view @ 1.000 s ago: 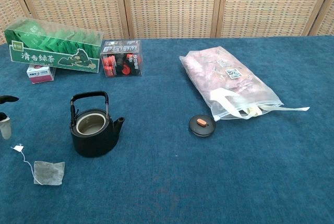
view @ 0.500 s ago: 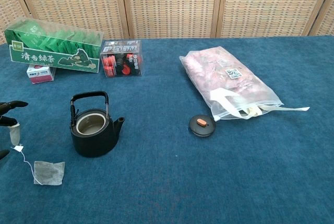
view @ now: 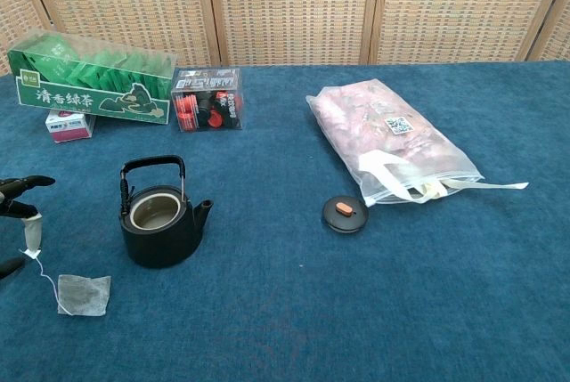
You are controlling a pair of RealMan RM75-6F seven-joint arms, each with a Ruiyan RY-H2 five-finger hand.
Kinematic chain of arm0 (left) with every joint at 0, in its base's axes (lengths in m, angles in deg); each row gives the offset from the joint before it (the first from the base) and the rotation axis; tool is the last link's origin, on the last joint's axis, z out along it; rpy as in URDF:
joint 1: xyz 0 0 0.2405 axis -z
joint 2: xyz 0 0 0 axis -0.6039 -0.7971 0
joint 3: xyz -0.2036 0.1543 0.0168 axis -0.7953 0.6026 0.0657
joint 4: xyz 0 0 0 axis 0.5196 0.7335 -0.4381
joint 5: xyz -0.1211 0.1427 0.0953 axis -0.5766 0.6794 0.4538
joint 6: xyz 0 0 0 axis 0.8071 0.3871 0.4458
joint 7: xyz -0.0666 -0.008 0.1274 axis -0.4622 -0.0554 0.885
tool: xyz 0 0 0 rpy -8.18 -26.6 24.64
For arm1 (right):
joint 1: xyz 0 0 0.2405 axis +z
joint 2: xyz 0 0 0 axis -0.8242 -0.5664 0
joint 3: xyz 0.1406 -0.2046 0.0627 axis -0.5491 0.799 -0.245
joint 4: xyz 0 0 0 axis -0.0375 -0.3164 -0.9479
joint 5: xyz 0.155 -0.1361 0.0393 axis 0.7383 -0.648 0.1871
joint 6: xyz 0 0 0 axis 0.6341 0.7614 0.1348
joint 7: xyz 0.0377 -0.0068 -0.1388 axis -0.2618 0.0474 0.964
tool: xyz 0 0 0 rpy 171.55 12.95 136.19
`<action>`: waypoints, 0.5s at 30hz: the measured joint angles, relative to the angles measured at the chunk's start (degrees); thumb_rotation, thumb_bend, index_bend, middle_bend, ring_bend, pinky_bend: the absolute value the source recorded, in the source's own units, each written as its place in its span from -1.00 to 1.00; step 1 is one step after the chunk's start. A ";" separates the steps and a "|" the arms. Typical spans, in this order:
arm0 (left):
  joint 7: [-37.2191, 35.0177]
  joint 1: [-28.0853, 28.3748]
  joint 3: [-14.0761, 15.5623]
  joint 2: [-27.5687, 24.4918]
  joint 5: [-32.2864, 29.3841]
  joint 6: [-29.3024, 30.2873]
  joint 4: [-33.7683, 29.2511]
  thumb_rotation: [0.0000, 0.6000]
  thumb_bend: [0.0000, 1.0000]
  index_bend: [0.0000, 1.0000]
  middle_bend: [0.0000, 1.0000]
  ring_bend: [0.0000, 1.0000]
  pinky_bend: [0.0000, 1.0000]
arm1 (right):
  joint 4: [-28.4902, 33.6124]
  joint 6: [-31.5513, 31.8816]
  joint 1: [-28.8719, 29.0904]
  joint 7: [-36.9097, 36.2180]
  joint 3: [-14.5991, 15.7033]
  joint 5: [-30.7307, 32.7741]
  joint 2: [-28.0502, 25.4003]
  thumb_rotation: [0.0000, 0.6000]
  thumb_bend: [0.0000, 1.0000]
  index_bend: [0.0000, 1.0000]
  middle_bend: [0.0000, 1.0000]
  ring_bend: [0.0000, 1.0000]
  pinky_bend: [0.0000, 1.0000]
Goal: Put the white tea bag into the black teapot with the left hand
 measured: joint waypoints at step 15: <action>-0.77 0.66 0.10 0.83 -0.85 -0.77 0.62 1.00 -0.17 0.13 -0.99 -1.00 -1.00 | -0.22 0.01 -0.26 -0.19 -0.07 0.16 0.06 1.00 -0.72 -0.94 -0.88 -1.00 -1.00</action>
